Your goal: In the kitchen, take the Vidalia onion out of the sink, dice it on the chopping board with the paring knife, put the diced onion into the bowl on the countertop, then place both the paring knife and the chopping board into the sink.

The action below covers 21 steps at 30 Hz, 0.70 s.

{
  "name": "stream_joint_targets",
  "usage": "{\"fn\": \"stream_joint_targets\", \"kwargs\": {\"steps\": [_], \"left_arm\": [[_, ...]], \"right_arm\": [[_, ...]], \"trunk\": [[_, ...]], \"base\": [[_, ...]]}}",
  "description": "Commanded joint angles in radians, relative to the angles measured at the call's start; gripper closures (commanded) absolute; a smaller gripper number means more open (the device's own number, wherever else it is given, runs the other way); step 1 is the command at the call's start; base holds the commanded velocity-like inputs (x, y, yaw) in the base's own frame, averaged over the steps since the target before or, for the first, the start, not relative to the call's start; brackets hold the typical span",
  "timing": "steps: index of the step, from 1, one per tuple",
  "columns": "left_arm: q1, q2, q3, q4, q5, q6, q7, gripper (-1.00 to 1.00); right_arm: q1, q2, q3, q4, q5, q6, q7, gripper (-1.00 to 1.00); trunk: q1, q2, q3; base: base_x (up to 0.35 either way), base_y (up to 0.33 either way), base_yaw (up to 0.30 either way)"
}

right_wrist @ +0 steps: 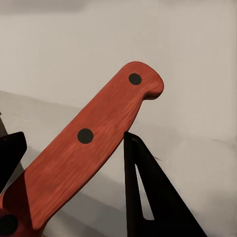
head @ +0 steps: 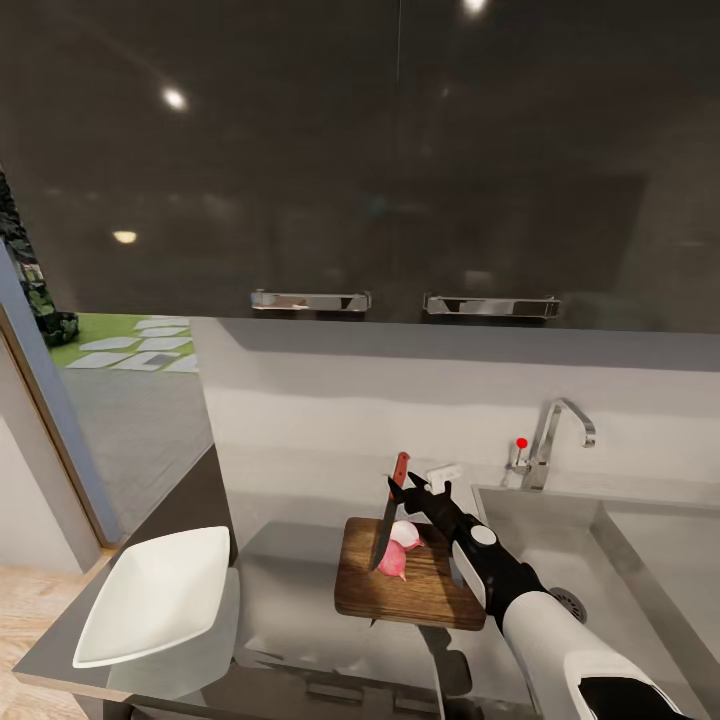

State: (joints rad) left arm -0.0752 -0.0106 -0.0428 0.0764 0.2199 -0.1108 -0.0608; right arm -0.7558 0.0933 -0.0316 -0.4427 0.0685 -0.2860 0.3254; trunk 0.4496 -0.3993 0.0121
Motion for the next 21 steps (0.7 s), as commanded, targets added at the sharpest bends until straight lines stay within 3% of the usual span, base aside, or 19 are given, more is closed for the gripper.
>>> {"fn": "stream_joint_targets", "kwargs": {"steps": [1,21], "left_arm": [[-0.001,0.0,-0.005,0.005,0.01,-0.008,-0.005,-1.0],[-0.001,0.001,-0.005,0.005,0.01,-0.007,-0.005,-1.0]], "right_arm": [[0.0,0.0,-0.004,0.001,0.007,-0.004,0.003,1.0],[0.0,0.001,-0.004,0.001,0.007,-0.004,0.003,1.0]], "trunk": [[0.0,-0.001,0.0],[0.0,-0.001,0.0]], "base": [[0.0,0.0,0.0],[0.0,0.0,0.0]]}}
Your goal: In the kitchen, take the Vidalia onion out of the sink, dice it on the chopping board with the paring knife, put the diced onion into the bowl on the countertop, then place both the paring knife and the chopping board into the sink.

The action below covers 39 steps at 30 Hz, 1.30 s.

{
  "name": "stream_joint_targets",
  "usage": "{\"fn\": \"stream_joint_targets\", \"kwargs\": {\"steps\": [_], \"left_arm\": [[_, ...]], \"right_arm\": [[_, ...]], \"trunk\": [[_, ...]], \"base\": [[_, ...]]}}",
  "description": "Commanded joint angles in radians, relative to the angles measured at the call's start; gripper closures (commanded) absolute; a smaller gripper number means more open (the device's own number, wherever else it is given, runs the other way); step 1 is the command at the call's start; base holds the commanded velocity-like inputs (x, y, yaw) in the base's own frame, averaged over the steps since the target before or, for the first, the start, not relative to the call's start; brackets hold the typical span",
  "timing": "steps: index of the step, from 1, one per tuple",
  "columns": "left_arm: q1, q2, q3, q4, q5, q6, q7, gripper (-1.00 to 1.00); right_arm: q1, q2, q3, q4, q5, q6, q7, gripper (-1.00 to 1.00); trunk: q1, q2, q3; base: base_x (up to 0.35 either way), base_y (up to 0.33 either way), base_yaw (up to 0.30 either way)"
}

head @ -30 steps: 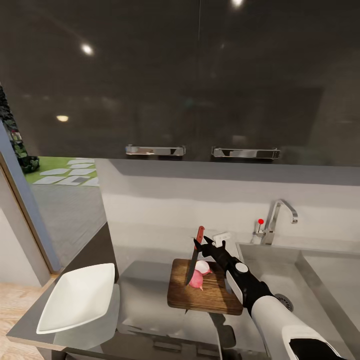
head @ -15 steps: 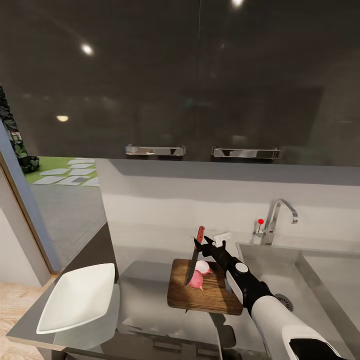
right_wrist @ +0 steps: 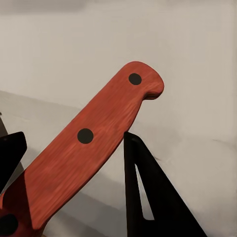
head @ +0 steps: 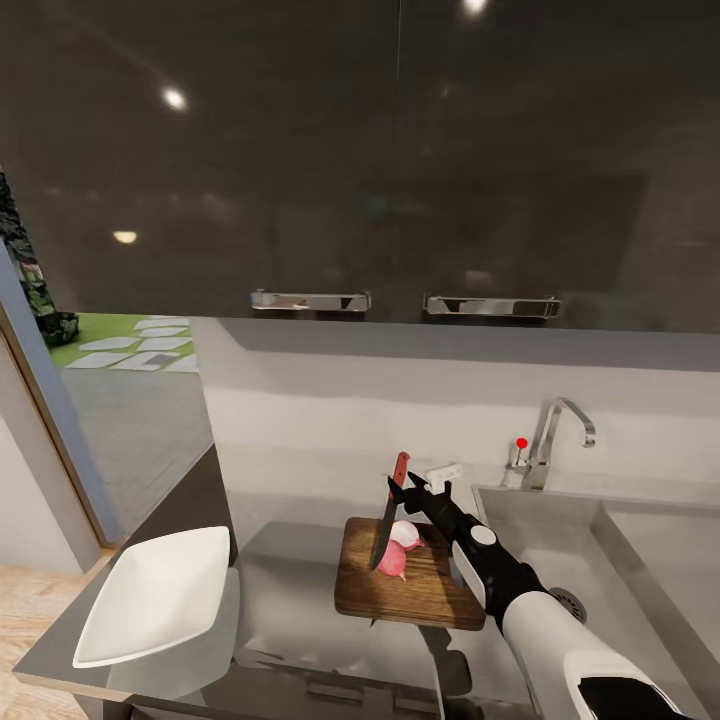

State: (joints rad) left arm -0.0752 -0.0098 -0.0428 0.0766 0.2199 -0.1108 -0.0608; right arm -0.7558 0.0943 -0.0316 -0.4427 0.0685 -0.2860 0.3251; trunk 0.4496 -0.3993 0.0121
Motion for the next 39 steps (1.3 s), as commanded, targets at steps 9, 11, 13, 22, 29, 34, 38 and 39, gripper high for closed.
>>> {"fn": "stream_joint_targets", "kwargs": {"steps": [9,11,13,22,29,34,38,39], "left_arm": [[-0.001,0.001,-0.005,0.005,0.01,-0.007,-0.005,-1.0],[-0.001,0.001,-0.005,0.005,0.01,-0.008,-0.005,-1.0],[-0.001,0.001,-0.005,0.005,0.01,-0.008,-0.005,-1.0],[-0.001,0.001,-0.005,0.005,0.01,-0.007,-0.005,-1.0],[-0.001,0.001,-0.005,0.005,0.01,-0.007,-0.005,-1.0],[-0.001,0.001,-0.005,0.005,0.01,-0.008,-0.005,-1.0],[-0.001,0.001,-0.005,0.005,0.01,-0.009,-0.005,-1.0],[-0.001,0.001,-0.005,0.005,0.01,-0.008,-0.005,-1.0]], "right_arm": [[0.0,0.0,-0.004,0.001,0.007,-0.004,0.003,1.0],[0.0,-0.001,-0.004,0.001,0.007,-0.004,0.003,1.0],[0.0,-0.001,-0.004,0.001,0.007,-0.004,0.003,1.0],[0.0,-0.001,-0.004,0.001,0.007,-0.004,0.003,1.0],[0.0,-0.008,-0.006,0.001,0.007,-0.004,0.003,1.0],[0.0,-0.011,-0.007,0.0,0.007,-0.002,0.006,1.0],[0.0,-0.011,-0.007,-0.001,0.007,-0.001,0.006,1.0],[0.0,-0.011,-0.007,-0.001,0.007,-0.001,0.005,1.0]], "trunk": [[0.0,-0.001,0.0],[0.0,-0.001,0.0],[0.0,-0.001,0.0],[0.0,-0.001,0.0],[0.0,-0.001,0.0],[0.0,-0.001,0.0],[0.0,-0.001,0.0],[0.0,-0.001,0.0]], "base": [[0.0,0.0,0.0],[0.0,0.0,0.0],[0.0,0.0,0.0],[0.0,0.0,0.0],[0.0,0.0,0.0],[0.0,0.0,0.0],[0.0,0.0,0.0],[0.0,0.0,0.0]]}}
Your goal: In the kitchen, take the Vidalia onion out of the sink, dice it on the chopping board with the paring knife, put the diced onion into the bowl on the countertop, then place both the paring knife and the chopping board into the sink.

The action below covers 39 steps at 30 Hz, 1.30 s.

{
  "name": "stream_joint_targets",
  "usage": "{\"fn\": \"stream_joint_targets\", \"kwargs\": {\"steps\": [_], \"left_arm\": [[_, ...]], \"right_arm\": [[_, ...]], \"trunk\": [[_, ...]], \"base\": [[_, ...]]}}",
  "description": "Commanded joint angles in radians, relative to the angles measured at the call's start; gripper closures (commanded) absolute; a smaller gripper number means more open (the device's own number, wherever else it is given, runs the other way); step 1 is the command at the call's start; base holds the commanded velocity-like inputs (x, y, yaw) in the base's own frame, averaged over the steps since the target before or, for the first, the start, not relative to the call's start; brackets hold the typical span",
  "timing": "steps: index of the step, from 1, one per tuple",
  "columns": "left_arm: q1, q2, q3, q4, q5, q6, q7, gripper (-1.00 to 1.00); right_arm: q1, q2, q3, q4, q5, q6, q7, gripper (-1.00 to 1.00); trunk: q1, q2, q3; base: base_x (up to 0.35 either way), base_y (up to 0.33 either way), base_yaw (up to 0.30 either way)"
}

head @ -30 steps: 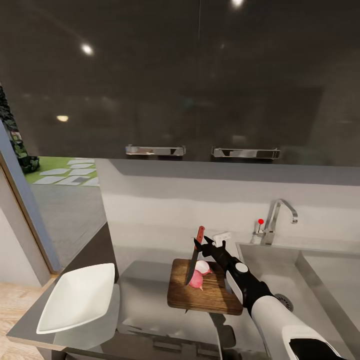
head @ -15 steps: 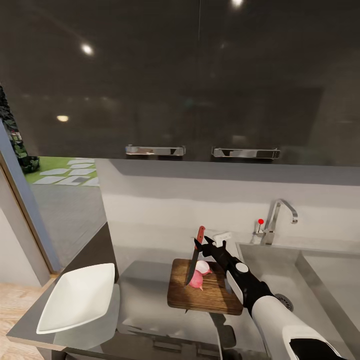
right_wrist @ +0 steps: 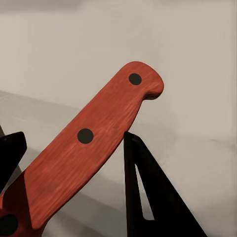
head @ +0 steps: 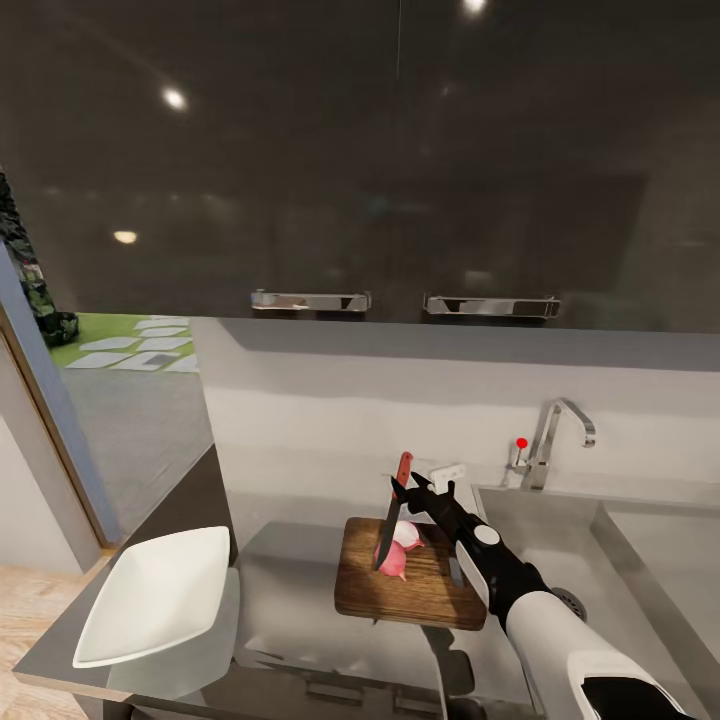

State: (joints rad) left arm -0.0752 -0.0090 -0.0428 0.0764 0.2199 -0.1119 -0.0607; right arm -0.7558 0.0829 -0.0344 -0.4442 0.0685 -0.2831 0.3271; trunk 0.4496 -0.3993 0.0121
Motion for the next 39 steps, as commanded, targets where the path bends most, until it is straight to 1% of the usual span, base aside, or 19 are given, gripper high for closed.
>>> {"fn": "stream_joint_targets", "kwargs": {"steps": [1,20,39], "left_arm": [[-0.001,0.0,-0.005,0.005,0.01,-0.007,-0.005,-1.0],[-0.001,0.0,-0.005,0.005,0.01,-0.007,-0.005,-1.0],[-0.001,0.0,-0.005,0.005,0.01,-0.007,-0.005,-1.0]], "right_arm": [[0.0,0.0,-0.004,0.001,0.007,-0.004,0.003,1.0],[0.0,0.003,-0.004,0.001,0.007,-0.002,0.0,1.0],[0.0,0.003,-0.004,0.001,0.007,-0.002,0.0,1.0]], "trunk": [[0.0,-0.001,0.0],[0.0,-0.001,-0.001],[0.0,-0.001,-0.026]], "base": [[0.0,0.0,0.0],[0.0,0.0,0.0],[0.0,0.0,0.0]]}}
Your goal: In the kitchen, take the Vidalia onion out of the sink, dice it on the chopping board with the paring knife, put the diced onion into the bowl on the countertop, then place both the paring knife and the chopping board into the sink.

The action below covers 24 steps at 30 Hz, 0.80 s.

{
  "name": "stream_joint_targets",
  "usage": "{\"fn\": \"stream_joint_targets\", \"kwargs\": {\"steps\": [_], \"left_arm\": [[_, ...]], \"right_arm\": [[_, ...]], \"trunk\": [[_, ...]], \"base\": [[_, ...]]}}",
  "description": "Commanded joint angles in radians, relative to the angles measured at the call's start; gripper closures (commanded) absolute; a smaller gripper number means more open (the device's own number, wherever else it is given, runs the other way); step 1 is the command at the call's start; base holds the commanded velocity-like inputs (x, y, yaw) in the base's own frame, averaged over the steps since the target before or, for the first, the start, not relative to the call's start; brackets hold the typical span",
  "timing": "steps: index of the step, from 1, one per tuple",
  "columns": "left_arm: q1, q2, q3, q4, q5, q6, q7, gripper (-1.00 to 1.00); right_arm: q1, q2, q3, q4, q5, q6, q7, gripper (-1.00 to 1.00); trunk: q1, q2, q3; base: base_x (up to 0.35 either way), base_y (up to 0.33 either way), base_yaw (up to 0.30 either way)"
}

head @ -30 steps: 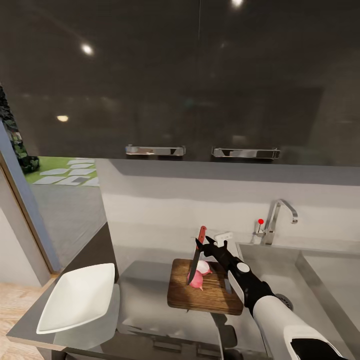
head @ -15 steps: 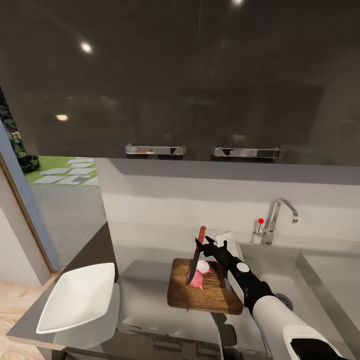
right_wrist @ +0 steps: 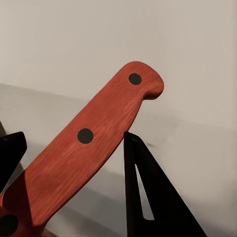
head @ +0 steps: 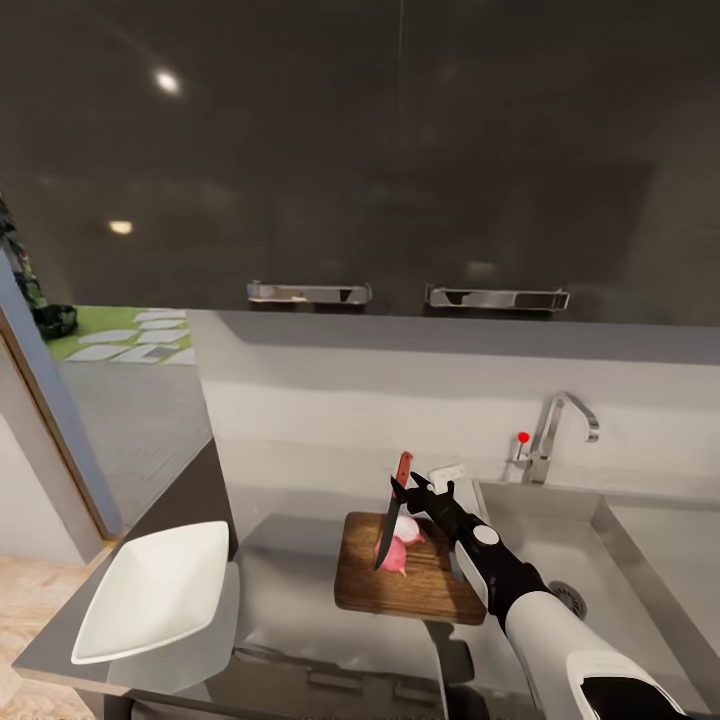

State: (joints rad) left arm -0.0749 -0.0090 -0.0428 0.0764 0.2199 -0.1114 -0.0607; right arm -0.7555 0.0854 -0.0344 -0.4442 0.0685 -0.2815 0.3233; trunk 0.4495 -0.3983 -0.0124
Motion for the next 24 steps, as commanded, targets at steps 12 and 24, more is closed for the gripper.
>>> {"fn": "stream_joint_targets", "kwargs": {"steps": [12,24], "left_arm": [[-0.002,0.0,-0.005,0.005,0.01,-0.007,-0.005,-1.0],[-0.002,0.0,-0.005,0.005,0.01,-0.007,-0.005,-1.0]], "right_arm": [[-0.001,-0.011,-0.009,0.001,0.007,-0.008,-0.028,1.0],[-0.001,-0.016,-0.012,-0.006,0.002,-0.005,-0.018,1.0]], "trunk": [[0.0,-0.002,-0.017],[0.0,-0.002,-0.017]], "base": [[0.0,0.0,0.003],[0.0,0.0,0.0]]}}
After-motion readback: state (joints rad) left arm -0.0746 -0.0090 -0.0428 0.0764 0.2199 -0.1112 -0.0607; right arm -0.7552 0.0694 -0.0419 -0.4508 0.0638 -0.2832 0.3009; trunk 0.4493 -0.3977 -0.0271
